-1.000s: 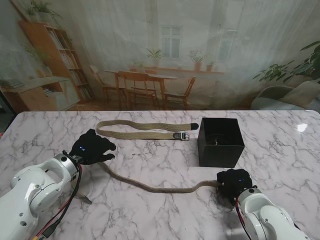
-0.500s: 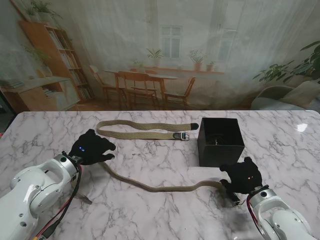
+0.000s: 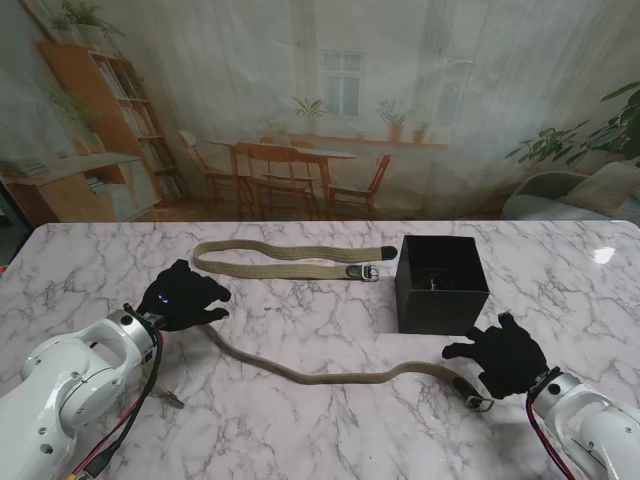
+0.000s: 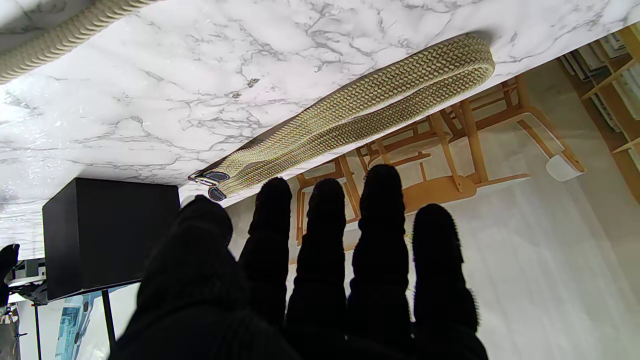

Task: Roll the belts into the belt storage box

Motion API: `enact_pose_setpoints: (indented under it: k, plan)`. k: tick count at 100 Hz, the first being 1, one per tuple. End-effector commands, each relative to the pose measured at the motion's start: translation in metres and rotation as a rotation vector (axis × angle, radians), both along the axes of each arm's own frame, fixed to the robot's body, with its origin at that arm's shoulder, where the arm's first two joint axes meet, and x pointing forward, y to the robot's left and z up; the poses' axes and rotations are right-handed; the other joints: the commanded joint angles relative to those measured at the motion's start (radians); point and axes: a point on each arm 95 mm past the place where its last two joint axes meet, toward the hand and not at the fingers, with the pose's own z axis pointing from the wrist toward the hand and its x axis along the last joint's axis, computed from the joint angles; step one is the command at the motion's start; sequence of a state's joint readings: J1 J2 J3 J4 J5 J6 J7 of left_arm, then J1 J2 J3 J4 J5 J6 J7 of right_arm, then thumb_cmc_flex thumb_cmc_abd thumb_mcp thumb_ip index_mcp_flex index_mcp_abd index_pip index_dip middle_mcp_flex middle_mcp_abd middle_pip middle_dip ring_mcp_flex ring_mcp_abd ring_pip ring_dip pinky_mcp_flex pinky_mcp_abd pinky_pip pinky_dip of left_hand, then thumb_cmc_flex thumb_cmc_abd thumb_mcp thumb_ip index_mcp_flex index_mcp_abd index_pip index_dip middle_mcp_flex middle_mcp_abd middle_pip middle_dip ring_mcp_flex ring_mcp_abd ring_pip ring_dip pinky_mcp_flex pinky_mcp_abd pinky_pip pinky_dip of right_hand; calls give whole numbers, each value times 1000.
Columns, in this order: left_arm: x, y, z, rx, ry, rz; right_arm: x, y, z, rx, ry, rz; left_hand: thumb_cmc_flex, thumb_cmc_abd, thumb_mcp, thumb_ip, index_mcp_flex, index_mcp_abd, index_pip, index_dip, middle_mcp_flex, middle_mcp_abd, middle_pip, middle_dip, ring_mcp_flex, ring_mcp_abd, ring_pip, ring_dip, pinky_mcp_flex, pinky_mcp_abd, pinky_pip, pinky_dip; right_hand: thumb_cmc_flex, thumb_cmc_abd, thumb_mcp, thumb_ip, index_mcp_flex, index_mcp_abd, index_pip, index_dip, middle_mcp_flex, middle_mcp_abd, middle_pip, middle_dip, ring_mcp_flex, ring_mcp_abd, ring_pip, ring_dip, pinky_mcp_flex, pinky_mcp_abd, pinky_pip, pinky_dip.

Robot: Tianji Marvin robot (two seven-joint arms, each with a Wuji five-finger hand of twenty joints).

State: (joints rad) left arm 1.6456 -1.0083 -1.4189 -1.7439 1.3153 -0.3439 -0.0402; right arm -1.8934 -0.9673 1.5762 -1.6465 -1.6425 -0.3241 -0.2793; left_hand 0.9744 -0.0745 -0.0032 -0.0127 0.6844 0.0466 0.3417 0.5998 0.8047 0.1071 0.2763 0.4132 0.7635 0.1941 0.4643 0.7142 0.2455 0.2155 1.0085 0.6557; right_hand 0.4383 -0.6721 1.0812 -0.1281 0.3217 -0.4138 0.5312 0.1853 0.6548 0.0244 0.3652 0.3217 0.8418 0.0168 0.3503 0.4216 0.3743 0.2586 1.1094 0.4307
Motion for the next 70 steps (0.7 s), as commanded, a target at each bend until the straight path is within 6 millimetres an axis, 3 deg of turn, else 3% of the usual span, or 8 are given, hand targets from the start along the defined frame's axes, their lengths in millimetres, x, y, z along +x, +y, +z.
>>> enact_pose_setpoints:
  k: [1, 27, 56, 61, 70]
  plan:
    - [0, 0, -3, 0, 14, 7, 1, -10, -8, -3, 20, -10, -2, 27, -11, -3, 17, 19, -7, 9, 14, 21, -8, 2, -9, 20, -25, -10, -12, 35, -15, 14, 30, -53, 58, -5, -23, -40, -11, -26, -56, 27, -11, -23, -31, 3, -34, -15, -19, 0, -14, -8]
    - [1, 0, -4, 0, 19, 7, -1, -10, -18, 87, 85, 17, -2, 27, -11, -3, 14, 19, -8, 8, 14, 20, -8, 2, -8, 20, -24, -9, -11, 36, -14, 15, 47, -92, 70, -17, 63, -51, -27, -36, -85, 23, 9, -74, -55, 13, -47, -45, -30, 2, -34, -14]
    - [1, 0, -5, -1, 18, 7, -2, -1, -21, 124, 112, 44, -1, 28, -11, -3, 12, 19, -10, 7, 13, 20, -8, 2, -8, 20, -24, -9, -11, 35, -15, 15, 98, -48, 118, -9, 171, -73, -2, -20, -88, 11, -7, -87, -64, 15, -57, -58, -35, 0, -42, -15]
    - [1, 0, -5, -2, 17, 8, -2, 0, -21, 125, 111, 47, 0, 27, -11, -3, 11, 20, -11, 7, 13, 20, -8, 2, -8, 20, -24, -9, -12, 37, -14, 15, 118, -25, 127, -6, 160, -70, -11, -22, -87, 10, -7, -88, -61, 12, -57, -60, -31, -2, -42, -15]
    - [1, 1, -5, -2, 15, 8, -2, 1, -22, 116, 101, 44, 0, 26, -11, -3, 11, 20, -11, 7, 14, 20, -7, 3, -7, 19, -23, -9, -11, 35, -13, 16, 118, 18, 131, -4, 35, -44, -71, -41, -88, 17, -3, -87, -55, 10, -54, -61, -22, -5, -41, -15]
